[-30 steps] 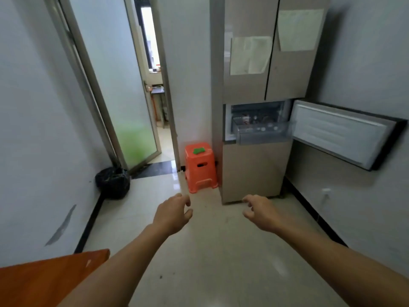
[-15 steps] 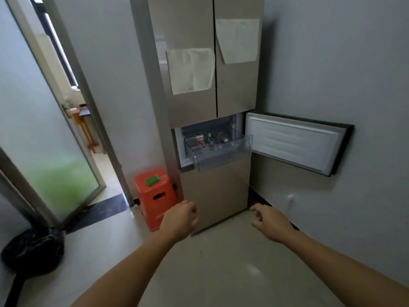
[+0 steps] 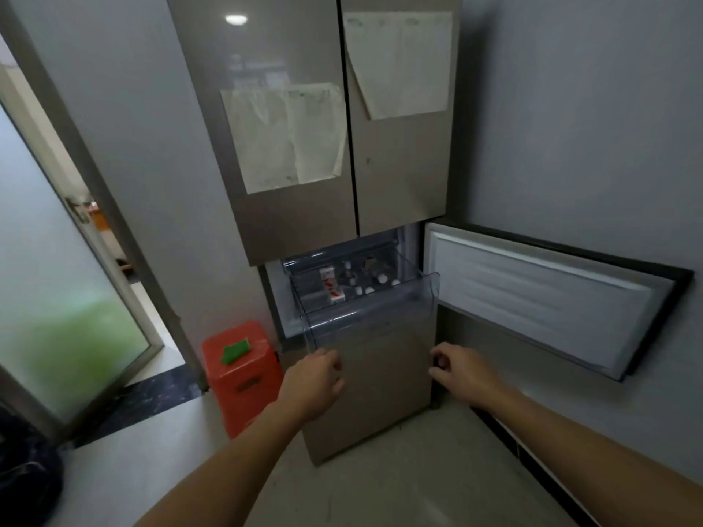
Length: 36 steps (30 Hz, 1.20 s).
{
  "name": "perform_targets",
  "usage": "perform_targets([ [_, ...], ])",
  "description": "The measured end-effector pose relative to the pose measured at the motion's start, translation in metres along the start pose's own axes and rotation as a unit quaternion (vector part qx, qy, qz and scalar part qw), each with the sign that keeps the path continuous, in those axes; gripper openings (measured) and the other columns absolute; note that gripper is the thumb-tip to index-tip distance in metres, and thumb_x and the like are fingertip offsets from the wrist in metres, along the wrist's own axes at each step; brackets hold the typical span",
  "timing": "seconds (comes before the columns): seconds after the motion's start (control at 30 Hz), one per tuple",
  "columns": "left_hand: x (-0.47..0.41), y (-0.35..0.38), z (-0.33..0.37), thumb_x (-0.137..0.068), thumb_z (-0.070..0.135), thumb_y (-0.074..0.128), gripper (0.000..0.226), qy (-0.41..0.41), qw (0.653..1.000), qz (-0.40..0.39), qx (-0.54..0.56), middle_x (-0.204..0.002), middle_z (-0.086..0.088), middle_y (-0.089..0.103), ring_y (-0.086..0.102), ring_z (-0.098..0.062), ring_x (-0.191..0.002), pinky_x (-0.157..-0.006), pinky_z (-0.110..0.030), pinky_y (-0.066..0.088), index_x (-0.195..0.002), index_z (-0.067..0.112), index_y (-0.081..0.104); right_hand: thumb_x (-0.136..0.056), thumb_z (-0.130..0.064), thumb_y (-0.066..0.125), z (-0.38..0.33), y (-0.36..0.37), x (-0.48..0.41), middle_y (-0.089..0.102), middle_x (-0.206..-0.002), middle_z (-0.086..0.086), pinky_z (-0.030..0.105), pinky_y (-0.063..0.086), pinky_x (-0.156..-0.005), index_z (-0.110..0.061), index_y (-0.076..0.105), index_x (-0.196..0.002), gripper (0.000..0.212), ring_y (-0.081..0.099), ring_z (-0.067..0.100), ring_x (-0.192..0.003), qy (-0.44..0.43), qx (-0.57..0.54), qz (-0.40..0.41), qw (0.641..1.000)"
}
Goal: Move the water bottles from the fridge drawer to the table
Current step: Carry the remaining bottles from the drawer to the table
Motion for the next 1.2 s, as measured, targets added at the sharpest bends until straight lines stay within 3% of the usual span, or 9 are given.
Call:
perform_targets([
  [0.2,-0.078,0.008,-0.023,-0.089,0.034,0.053,0.018,-0.03,1.0,0.006,0.006,-0.105,0.0,0.056,0.057,-0.019,-0.091,-0.078,-0.033,0.049,-0.101,0.021,0.054,-0.088,-0.038,0.063,-0.008,-0.009,-0.105,0.06,-0.097,-0.004,0.027,0.044,-0.071,-0.023,0.057,-0.125,0.04,0.057,0.014,-0.087,-0.036,0.004,-0.016,0.999],
  [0.4,-0.165,0.031,-0.064,-0.088,0.034,0.053,0.019,-0.044,0.999,0.0,0.011,-0.106,-0.002,0.058,0.057,-0.021,-0.093,-0.079,-0.038,0.05,-0.102,0.021,0.054,-0.09,-0.036,0.063,-0.017,0.009,-0.205,0.066,-0.113,0.0,0.025,0.045,-0.077,-0.022,0.055,-0.128,0.041,0.06,0.014,-0.098,-0.05,-0.015,-0.029,0.998],
  [0.6,-0.256,0.051,-0.093,-0.09,0.033,0.053,0.021,-0.051,0.998,-0.006,0.026,-0.11,-0.002,0.058,0.058,-0.021,-0.098,-0.08,-0.035,0.049,-0.105,0.019,0.057,-0.089,-0.035,0.063,-0.017,0.013,-0.31,0.065,-0.11,0.002,0.031,0.049,-0.085,-0.018,0.053,-0.13,0.045,0.061,0.018,-0.099,-0.029,-0.02,-0.043,0.998],
  [0.73,-0.3,0.065,-0.103,-0.091,0.034,0.051,0.022,-0.047,0.998,-0.033,0.034,-0.113,-0.004,0.059,0.059,-0.024,-0.1,-0.079,-0.036,0.048,-0.106,0.019,0.056,-0.091,-0.032,0.061,-0.01,0.019,-0.368,0.065,-0.109,0.004,0.026,0.044,-0.078,-0.017,0.055,-0.129,0.042,0.06,0.017,-0.096,-0.004,-0.03,-0.061,0.998],
  [0.83,-0.324,0.078,-0.116,-0.09,0.035,0.052,0.024,-0.058,0.996,-0.056,0.037,-0.119,-0.003,0.058,0.058,-0.024,-0.103,-0.082,-0.036,0.048,-0.11,0.022,0.055,-0.091,-0.031,0.06,-0.001,0.035,-0.404,0.064,-0.115,0.004,0.026,0.045,-0.082,-0.016,0.054,-0.13,0.043,0.059,0.02,-0.102,0.028,-0.046,-0.089,0.995],
  [1.0,-0.361,0.108,-0.14,-0.089,0.035,0.052,0.028,-0.086,0.992,-0.082,0.033,-0.119,-0.005,0.06,0.058,-0.026,-0.104,-0.084,-0.037,0.05,-0.113,0.022,0.054,-0.091,-0.036,0.057,0.017,0.07,-0.467,0.066,-0.116,0.013,0.034,0.05,-0.087,-0.011,0.064,-0.107,0.03,0.06,0.028,-0.103,0.054,-0.025,-0.126,0.99],
  [1.1,-0.39,0.137,-0.151,-0.09,0.033,0.051,0.033,-0.096,0.989,-0.108,0.013,-0.118,-0.01,0.06,0.059,-0.031,-0.101,-0.081,-0.038,0.051,-0.119,0.018,0.051,-0.094,-0.042,0.052,0.032,0.098,-0.503,0.058,-0.128,0.012,0.033,0.049,-0.093,-0.008,0.056,-0.125,0.047,0.057,0.029,-0.111,0.063,-0.003,-0.166,0.984],
  [1.17,-0.415,0.154,-0.151,-0.09,0.031,0.051,0.031,-0.1,0.988,-0.115,0.003,-0.118,-0.014,0.06,0.059,-0.034,-0.102,-0.08,-0.037,0.05,-0.118,0.016,0.052,-0.094,-0.039,0.054,0.039,0.114,-0.522,0.058,-0.125,0.011,0.033,0.051,-0.087,-0.009,0.055,-0.125,0.043,0.058,0.029,-0.109,0.064,0.011,-0.199,0.978],
  [1.2,-0.428,0.163,-0.148,-0.09,0.03,0.052,0.031,-0.094,0.989,-0.116,0.001,-0.12,-0.014,0.06,0.059,-0.034,-0.104,-0.082,-0.036,0.049,-0.118,0.016,0.053,-0.093,-0.036,0.057,0.043,0.121,-0.531,0.061,-0.115,0.011,0.033,0.053,-0.077,-0.011,0.058,-0.116,0.034,0.06,0.029,-0.102,0.068,0.005,-0.216,0.974],
])
Point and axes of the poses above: each hand's wrist, its own x-axis away from the middle knuckle, its own y-axis out of the palm, z = x × y, the point moved 10 cm from there along -x, towards the middle knuckle
